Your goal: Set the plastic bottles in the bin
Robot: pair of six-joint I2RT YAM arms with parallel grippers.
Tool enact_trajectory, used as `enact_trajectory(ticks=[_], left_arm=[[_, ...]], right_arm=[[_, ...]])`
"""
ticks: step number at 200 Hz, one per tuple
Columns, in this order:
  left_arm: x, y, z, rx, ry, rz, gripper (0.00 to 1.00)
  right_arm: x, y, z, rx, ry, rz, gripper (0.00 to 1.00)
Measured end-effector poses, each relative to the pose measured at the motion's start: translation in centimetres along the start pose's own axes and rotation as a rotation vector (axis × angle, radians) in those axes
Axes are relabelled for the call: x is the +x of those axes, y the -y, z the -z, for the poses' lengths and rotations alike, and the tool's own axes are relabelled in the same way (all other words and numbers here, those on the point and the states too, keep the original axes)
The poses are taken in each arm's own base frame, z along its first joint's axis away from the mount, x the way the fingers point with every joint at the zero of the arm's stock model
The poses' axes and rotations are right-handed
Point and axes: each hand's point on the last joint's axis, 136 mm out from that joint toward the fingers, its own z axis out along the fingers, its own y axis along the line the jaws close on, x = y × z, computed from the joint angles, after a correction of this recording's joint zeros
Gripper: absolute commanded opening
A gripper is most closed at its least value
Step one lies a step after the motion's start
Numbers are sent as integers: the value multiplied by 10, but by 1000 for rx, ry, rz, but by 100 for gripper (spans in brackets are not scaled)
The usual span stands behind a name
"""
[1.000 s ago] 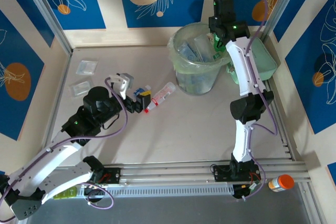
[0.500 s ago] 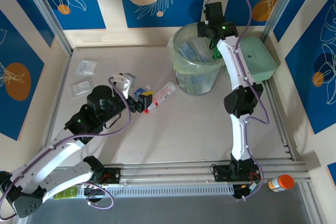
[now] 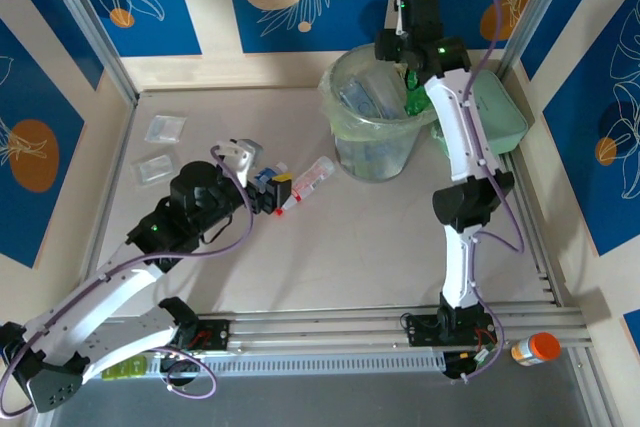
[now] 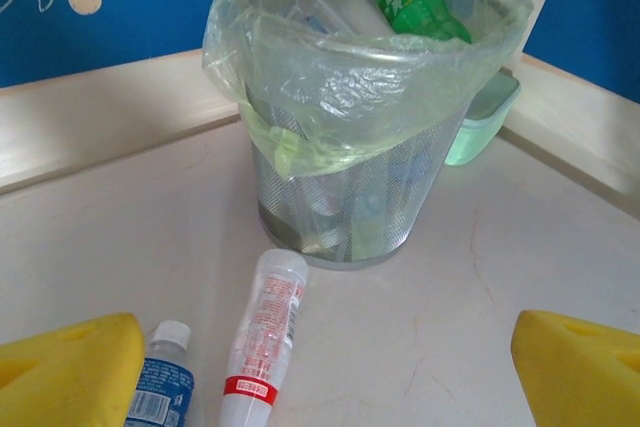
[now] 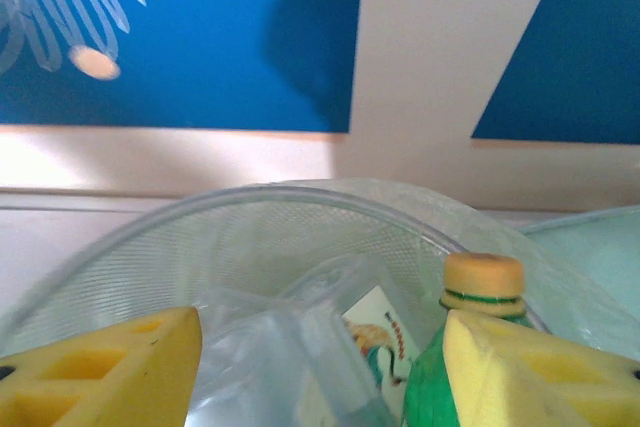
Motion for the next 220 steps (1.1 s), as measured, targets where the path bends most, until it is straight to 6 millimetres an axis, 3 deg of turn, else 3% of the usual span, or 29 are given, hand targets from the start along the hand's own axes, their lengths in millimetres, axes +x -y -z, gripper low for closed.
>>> enact_trajectory(ticks=[17, 33, 58, 72, 102, 126, 141, 178, 220], left_arm=[[13, -7, -12, -30, -62, 11, 94], [24, -14, -25, -63, -126, 28, 93], [43, -30, -45, -109, -232, 68, 93], [53, -30, -59, -100, -306, 86, 92], [72, -20, -94, -41, -435, 121, 93], [95, -17, -123, -21, -550, 139, 92], [109, -18, -144, -28, -610, 142, 93], [150, -26, -193, -47, -732, 136, 95], [187, -31, -221, -59, -819, 135, 93]], right_arm=[[-5, -15, 45, -61, 35, -14, 64], [5, -37, 90, -142, 70, -20, 64], [50, -58, 148, -306, 71, -60, 64], [79, -54, 163, -350, 58, -99, 64], [140, -48, 175, -405, -12, -149, 65], [172, -41, 192, -436, -32, -182, 65], [174, -34, 209, -451, 3, -199, 65], [156, -17, 267, -493, 177, -215, 66], [150, -8, 296, -504, 251, -197, 67]])
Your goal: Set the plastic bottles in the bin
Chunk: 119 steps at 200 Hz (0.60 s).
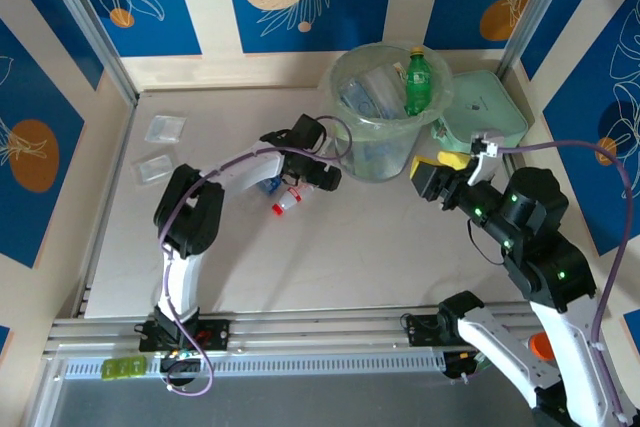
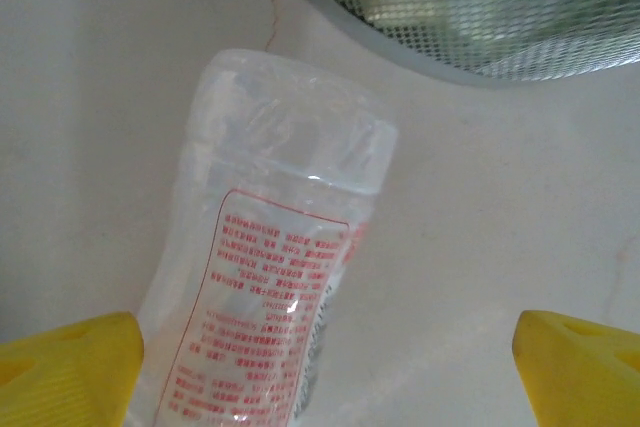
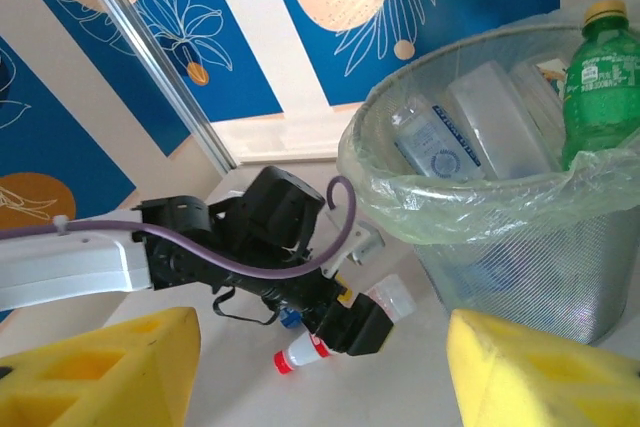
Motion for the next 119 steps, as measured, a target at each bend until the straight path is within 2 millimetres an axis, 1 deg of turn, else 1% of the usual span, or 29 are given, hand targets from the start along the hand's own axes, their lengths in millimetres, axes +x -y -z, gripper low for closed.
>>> enact_trajectory(ticks=[8, 32, 50, 58, 78, 101, 119], left_arm=[[1, 0, -4, 1, -9, -1, 92], [4, 0, -12, 7, -27, 1, 87], [-1, 1, -15, 10, -24, -8, 82], [-3, 1, -17, 11, -24, -11, 79], [1, 0, -23, 8, -41, -17, 67], [7, -2, -27, 4, -63, -23, 62], [7, -2, -27, 3, -64, -21, 53]], right_arm=[[1, 0, 3, 0, 2, 7, 69], [3, 0, 9, 3, -1, 20, 69], [6, 1, 11, 7, -8, 21, 69], [6, 2, 11, 8, -11, 21, 69], [8, 3, 11, 13, -17, 20, 69], [8, 3, 11, 15, -19, 18, 69], [8, 3, 11, 12, -21, 18, 69]])
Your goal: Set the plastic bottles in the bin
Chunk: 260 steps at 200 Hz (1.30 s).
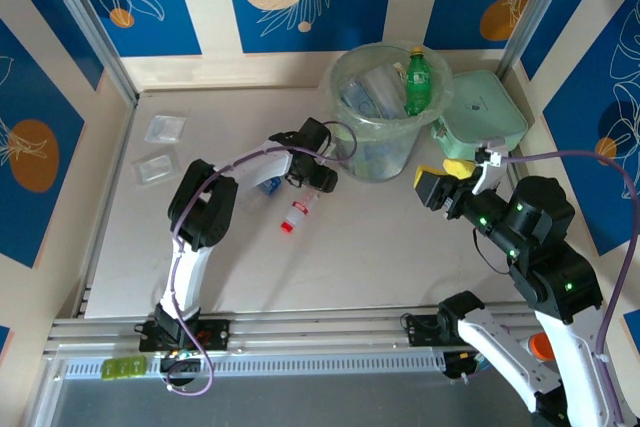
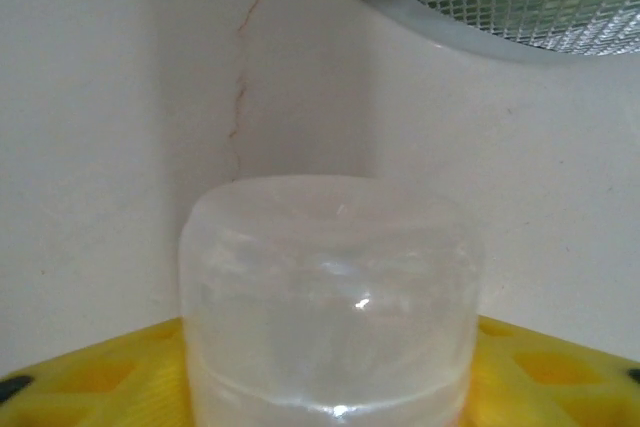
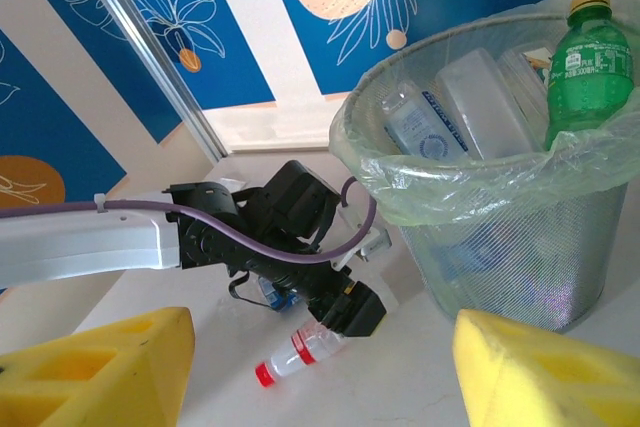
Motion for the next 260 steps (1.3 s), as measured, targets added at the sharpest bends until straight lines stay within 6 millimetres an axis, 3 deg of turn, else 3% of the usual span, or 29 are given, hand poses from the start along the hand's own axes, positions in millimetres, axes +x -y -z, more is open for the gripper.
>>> enact_trajectory(ticks=[39, 63, 85, 112, 137, 200, 229, 260], left_arm=[[9, -1, -2, 0, -11, 4, 46], [15, 0, 10, 8, -8, 15, 45], [12, 7, 32, 33, 28, 33, 45], [-3, 21, 80, 92, 137, 49, 42], [-17, 38, 137, 173, 270, 55, 40], [-5, 80, 268, 455, 591, 56, 38], [-3, 98, 319, 623, 747, 71, 38], [-5, 110, 349, 764, 838, 94, 38]], right_arm=[[2, -1, -3, -10, -14, -9, 69], [3, -2, -7, -15, -27, -21, 69], [5, -2, -10, -21, -39, -41, 69], [6, -6, -14, -41, -52, -68, 69], [8, -9, -24, -63, -80, -97, 69], [19, -25, -58, -169, -189, -215, 69], [23, -45, -79, -299, -253, -282, 87], [35, -78, -94, -462, -325, -276, 95]])
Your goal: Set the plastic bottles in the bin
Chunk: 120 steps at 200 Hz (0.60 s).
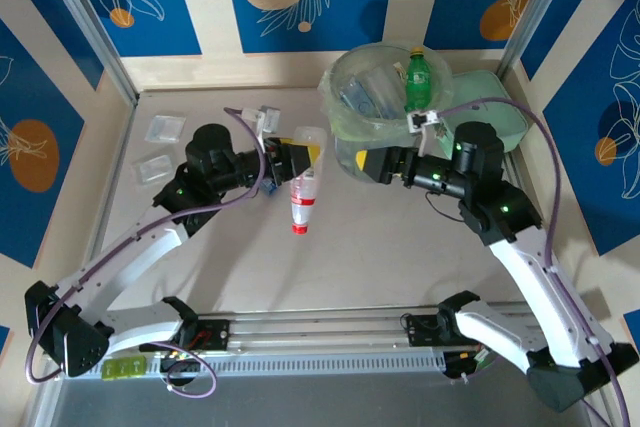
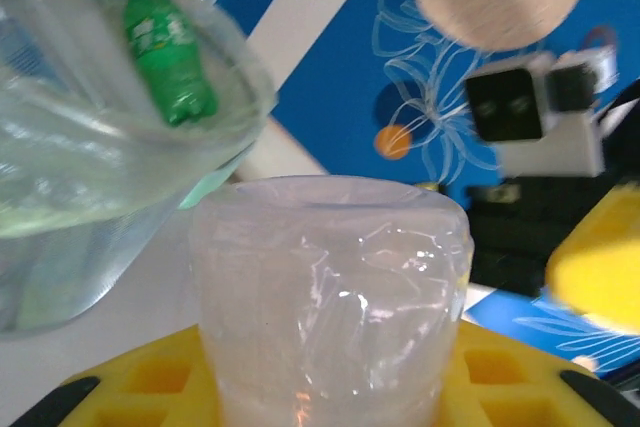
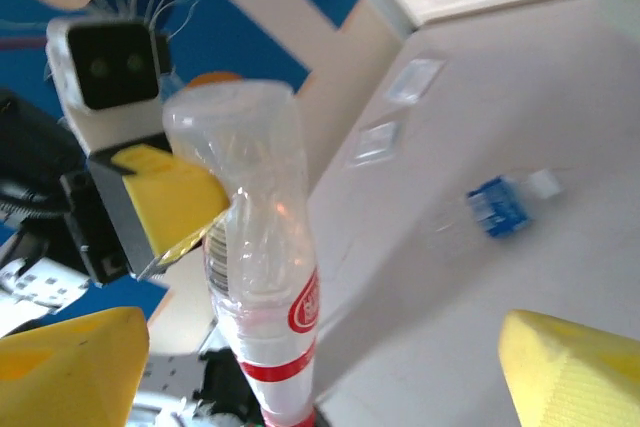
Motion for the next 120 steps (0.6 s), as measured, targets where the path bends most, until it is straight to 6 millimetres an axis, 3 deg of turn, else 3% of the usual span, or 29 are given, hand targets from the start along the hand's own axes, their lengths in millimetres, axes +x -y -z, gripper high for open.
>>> enact_trajectory(ticks=[36, 81, 104, 120], left_arm=[[-12, 17, 2, 116, 72, 58, 38], [-30, 41, 8, 224, 137, 73, 37], [-35, 48, 11, 258, 155, 72, 38], [-37, 51, 12, 269, 163, 74, 38]], right_arm=[[8, -34, -18, -183, -56, 71, 95], [30, -59, -44, -327, -144, 110, 94], [36, -62, -51, -345, -164, 112, 86], [33, -63, -53, -350, -156, 105, 73]])
